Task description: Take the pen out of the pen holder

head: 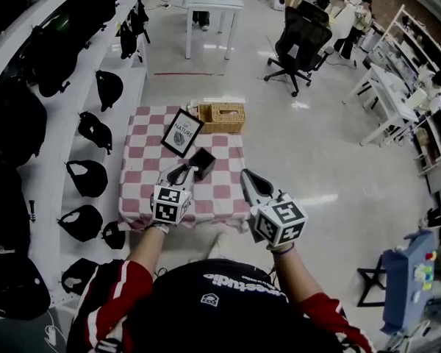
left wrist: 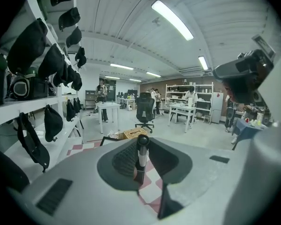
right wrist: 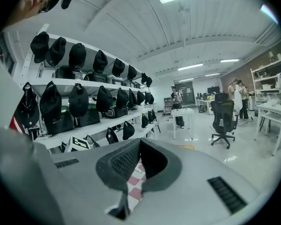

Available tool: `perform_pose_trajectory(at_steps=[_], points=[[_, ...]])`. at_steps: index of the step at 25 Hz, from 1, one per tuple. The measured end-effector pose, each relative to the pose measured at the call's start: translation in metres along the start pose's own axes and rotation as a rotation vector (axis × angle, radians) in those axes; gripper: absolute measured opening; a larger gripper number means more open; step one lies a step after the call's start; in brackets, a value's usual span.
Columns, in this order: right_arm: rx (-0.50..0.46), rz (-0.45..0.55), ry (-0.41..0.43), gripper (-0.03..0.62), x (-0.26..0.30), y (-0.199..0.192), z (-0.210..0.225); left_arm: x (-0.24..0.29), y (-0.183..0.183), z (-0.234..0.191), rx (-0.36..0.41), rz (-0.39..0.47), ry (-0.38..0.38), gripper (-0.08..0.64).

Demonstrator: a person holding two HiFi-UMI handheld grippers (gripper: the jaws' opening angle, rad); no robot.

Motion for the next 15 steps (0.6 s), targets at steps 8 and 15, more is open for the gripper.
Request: perform_pose_trajectory(at_steps=[8, 15], points=[[-0.001, 0.028, -0.031, -0.003, -0.011, -0.003, -0.01, -0.034, 0.023, -0.003, 0.014, 0.069, -0.015, 0.074], [0.001, 0.059, -0.025, -0.003, -0.013, 0.001, -0.022, -0.081, 0.052, -0.014, -0.009, 0.158, 0.002, 0.074]])
Point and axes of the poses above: the fingertips, and each gripper's own axes: x forward along the fingers, z to its right, y out of its top, the point moved 2 cm from there along -x, backward along the fingers, and after that the axes turned 7 degrees about x, right-handed, at the moved point
